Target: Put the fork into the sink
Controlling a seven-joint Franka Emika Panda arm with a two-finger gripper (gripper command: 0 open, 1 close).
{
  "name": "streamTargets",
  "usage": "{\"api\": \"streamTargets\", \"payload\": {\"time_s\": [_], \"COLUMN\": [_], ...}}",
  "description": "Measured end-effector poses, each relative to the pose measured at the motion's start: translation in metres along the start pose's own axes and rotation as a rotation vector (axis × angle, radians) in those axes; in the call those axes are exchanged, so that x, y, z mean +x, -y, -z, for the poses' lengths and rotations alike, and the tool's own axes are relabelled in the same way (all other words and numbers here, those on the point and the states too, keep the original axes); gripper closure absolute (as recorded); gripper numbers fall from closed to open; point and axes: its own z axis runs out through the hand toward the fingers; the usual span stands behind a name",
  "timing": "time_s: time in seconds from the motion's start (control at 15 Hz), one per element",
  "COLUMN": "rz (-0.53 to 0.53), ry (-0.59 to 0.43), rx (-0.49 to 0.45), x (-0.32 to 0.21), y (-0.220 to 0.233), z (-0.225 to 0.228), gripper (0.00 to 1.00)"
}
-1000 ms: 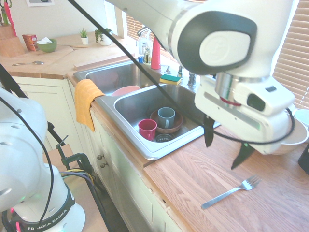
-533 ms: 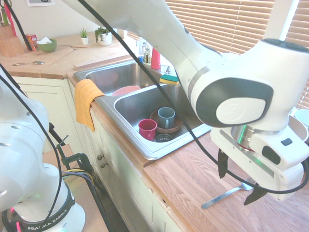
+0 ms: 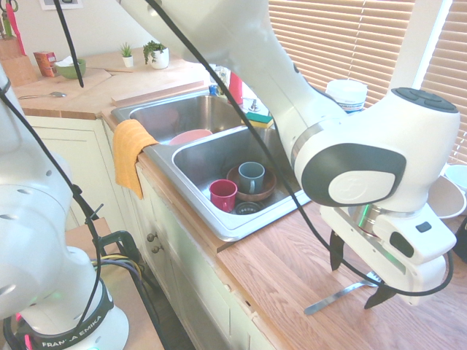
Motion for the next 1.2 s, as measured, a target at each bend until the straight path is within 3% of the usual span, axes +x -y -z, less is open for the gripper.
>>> {"api": "streamTargets", "payload": {"time_s": [1.2], "rz": [-0.021], "ry": [-0.001], "rx": [0.016], "x": [0.0036], "y": [0.0003], "z": [0.0003], "gripper": [1.0]}}
